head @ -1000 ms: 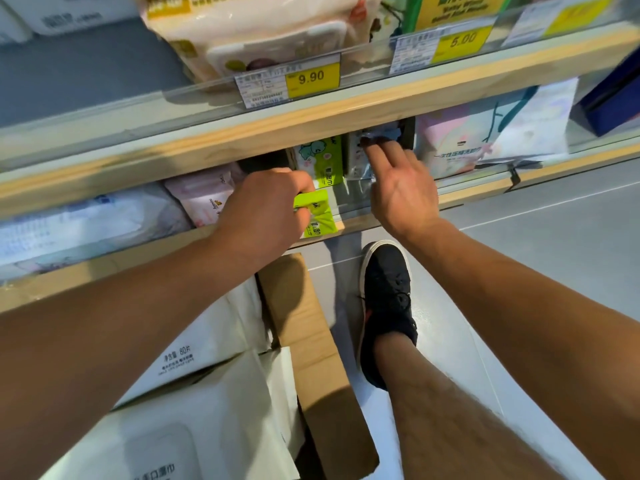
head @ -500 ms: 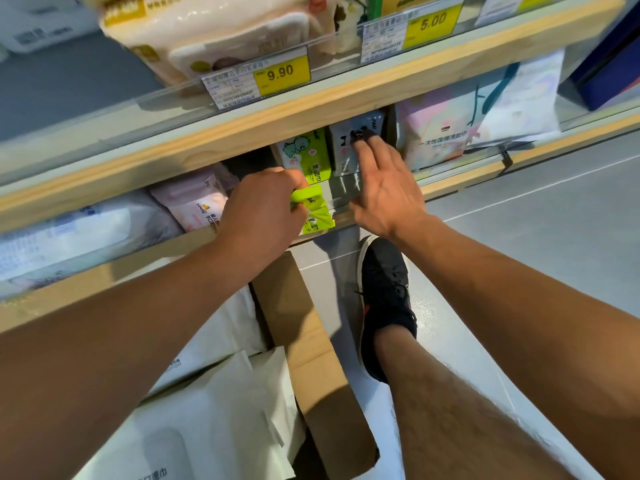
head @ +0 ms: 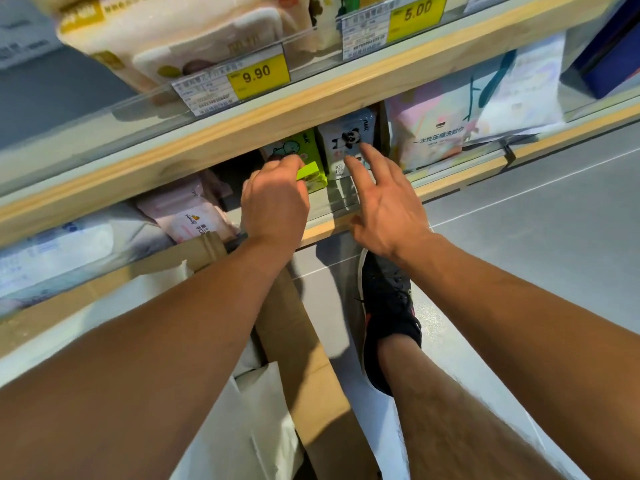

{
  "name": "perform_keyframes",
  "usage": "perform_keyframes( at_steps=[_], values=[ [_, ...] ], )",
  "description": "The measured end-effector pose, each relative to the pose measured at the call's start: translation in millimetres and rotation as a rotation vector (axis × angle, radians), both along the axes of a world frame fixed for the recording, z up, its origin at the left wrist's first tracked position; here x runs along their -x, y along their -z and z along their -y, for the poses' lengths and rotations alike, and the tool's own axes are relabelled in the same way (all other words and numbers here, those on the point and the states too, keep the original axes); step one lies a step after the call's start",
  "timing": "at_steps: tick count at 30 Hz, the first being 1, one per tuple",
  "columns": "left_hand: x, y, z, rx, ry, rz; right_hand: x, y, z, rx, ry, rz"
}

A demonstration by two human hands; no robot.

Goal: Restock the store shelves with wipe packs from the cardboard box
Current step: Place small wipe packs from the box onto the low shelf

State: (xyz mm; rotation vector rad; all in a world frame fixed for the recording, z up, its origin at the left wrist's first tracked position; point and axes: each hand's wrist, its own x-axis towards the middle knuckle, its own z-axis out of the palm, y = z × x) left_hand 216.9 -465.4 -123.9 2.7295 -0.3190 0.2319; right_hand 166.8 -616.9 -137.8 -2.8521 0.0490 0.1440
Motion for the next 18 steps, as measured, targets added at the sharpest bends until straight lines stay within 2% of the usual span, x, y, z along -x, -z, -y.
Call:
perform_keyframes(
  at_steps=[4,10,15,18],
  values=[
    [-16.2,-1.7,4.1,-0.057,-0.008,-0.041,2.9,1.3,-4.7,-0.039,0.012,0.025],
    [-37.2,-5.8,13.5,-0.211,-0.134,-0.276,8.1,5.7,-11.9,-0.079,0.000,0.071],
    [-28.4,-6.4,16.5,-0.220,-0.146,-0.221,11.6,0.8,-9.1,-0.080,-0.009,0.031],
    [-5.8,-18.4,8.4,-0.185,-0.073,-0.155,16.7,-20.0,-4.8,-0.015,-0.060,-0.023]
  ],
)
